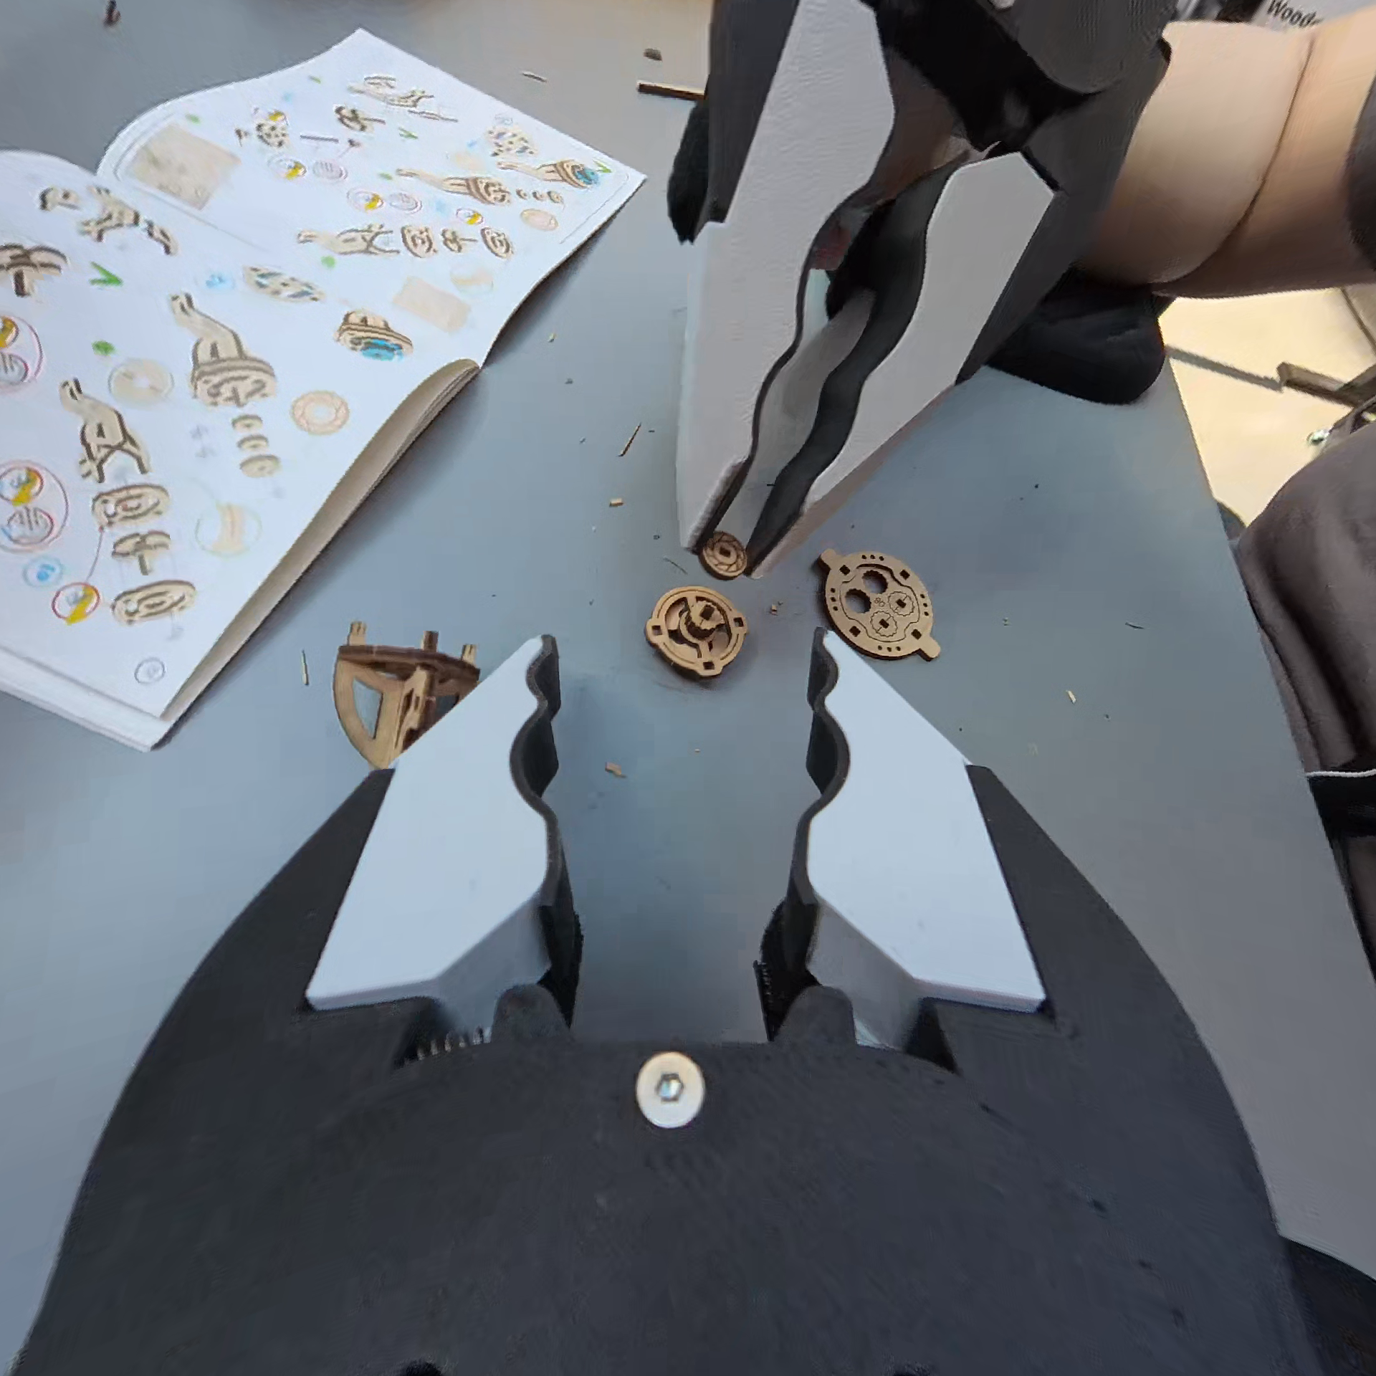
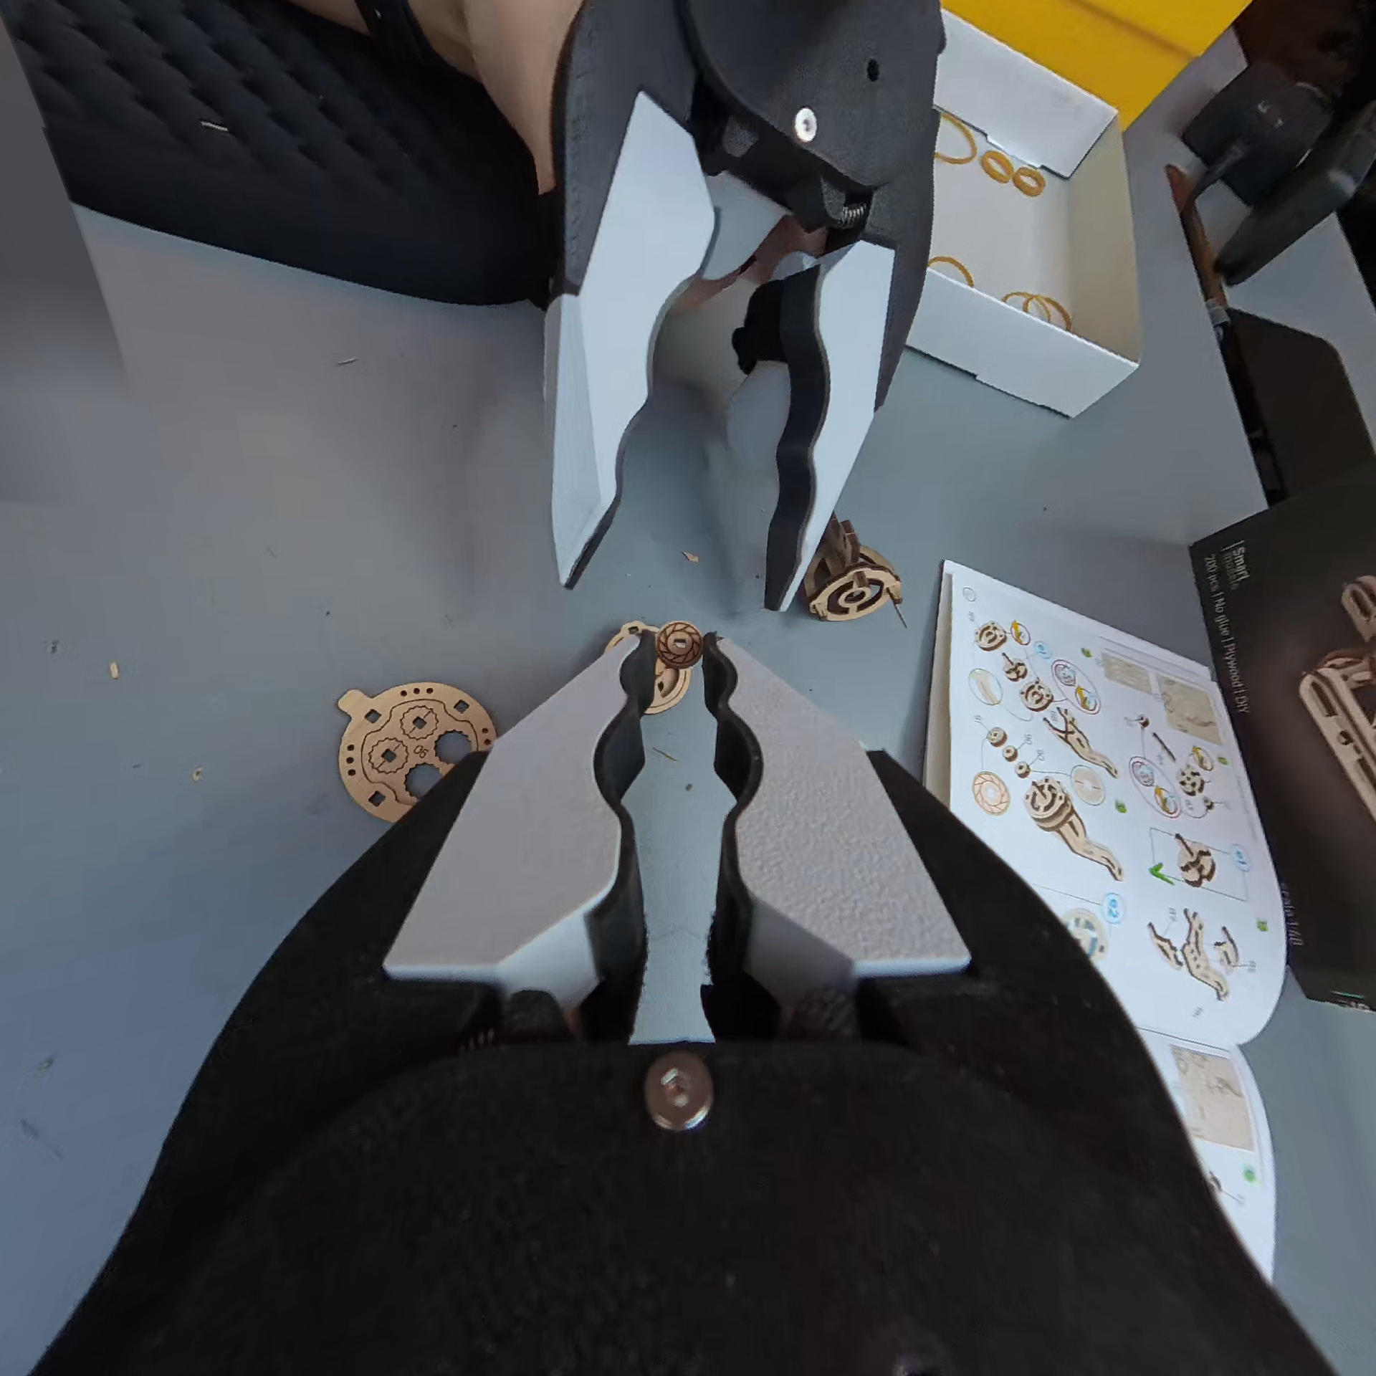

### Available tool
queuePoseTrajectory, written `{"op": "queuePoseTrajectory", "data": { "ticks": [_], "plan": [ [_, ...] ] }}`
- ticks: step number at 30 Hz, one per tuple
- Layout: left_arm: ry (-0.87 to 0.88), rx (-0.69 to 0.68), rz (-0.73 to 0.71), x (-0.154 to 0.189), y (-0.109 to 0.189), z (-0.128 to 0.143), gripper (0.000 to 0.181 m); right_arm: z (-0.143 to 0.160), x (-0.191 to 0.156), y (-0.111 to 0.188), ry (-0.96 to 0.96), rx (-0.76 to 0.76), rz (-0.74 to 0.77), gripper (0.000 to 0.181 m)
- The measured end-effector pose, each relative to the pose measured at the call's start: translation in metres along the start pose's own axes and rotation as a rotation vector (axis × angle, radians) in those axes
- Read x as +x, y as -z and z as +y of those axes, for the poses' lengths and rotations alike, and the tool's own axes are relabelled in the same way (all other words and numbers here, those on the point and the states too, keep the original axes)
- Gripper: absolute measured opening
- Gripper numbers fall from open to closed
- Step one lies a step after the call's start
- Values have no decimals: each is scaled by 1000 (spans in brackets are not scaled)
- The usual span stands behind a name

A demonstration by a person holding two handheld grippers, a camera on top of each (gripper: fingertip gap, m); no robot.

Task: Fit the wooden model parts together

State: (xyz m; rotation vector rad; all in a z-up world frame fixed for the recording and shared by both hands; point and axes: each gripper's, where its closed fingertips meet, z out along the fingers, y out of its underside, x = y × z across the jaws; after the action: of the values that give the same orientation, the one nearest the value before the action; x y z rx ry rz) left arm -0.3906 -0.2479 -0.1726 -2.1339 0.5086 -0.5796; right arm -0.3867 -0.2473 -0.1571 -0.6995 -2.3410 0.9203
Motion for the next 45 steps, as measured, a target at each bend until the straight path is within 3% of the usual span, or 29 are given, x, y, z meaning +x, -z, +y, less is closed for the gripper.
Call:
{"op": "queuePoseTrajectory", "data": {
  "ticks": [3, 9, 16, 32, 38, 45],
  "plan": [
    [-98, -12, 1, 7, -10, -6, 49, 2, -4, 0, -37, -1, -33, 11],
    [-180, -91, 11, 8, -21, 7, 47, 13, -4, -6, -170, -25, -31, 11],
    [-226, -124, -8, 6, -25, 11, 29, 11, -3, -9, -243, -16, 13, 11],
    [-216, -121, -27, 7, -25, 11, 30, 12, -10, -13, -272, -34, -16, 11],
    [-179, -115, 40, 15, -21, 13, 51, 9, -4, -6, -269, -8, -5, 11],
    [-209, -120, 1, 9, -22, 13, 41, 5, 6, 8, -306, 46, -6, 11]
  ]
}}
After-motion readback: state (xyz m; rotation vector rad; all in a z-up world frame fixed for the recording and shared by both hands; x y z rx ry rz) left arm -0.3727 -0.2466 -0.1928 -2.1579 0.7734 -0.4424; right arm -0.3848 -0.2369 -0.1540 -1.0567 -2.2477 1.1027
